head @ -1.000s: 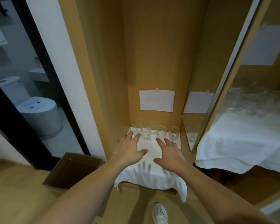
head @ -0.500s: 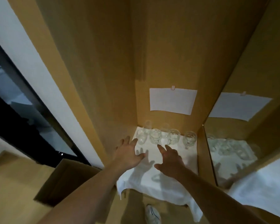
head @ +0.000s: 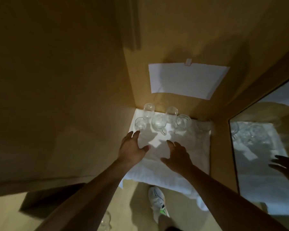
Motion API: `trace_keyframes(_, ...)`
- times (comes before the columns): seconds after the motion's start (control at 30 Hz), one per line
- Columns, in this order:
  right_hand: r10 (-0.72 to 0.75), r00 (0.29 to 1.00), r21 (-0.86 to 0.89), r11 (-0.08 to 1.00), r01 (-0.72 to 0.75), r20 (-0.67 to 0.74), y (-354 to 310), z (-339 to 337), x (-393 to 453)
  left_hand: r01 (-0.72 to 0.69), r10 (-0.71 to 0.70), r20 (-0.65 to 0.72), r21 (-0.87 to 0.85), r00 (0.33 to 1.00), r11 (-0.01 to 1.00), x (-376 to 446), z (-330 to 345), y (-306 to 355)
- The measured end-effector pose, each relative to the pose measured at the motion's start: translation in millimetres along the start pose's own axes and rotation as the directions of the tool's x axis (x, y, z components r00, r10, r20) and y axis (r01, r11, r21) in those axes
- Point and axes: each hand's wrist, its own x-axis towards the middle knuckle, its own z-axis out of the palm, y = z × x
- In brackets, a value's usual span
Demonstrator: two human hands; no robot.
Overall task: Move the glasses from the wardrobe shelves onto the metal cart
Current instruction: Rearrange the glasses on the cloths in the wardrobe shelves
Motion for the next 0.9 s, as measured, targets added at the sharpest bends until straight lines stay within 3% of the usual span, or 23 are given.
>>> trace_keyframes(0.3,0.139,0.985,0.173,0.973,-0.155,0.098,24,18,101,0.130,-0.130,0.009,-0.144,0.991,0.981,89,35,-13)
trace_keyframes(0.53,0.223,0.965,0.413,0.872,-0.261,0.138,40,53,181,0.180,-0.205,-0.096,-0.217,0.974,0.959,158,71,-39)
trace_keyframes(0.9,0.283,0.955,0.704,0.660,-0.262,0.091,47,112,242,0.094,-0.171,-0.210,-0.334,0.963,0.938,219,122,-67)
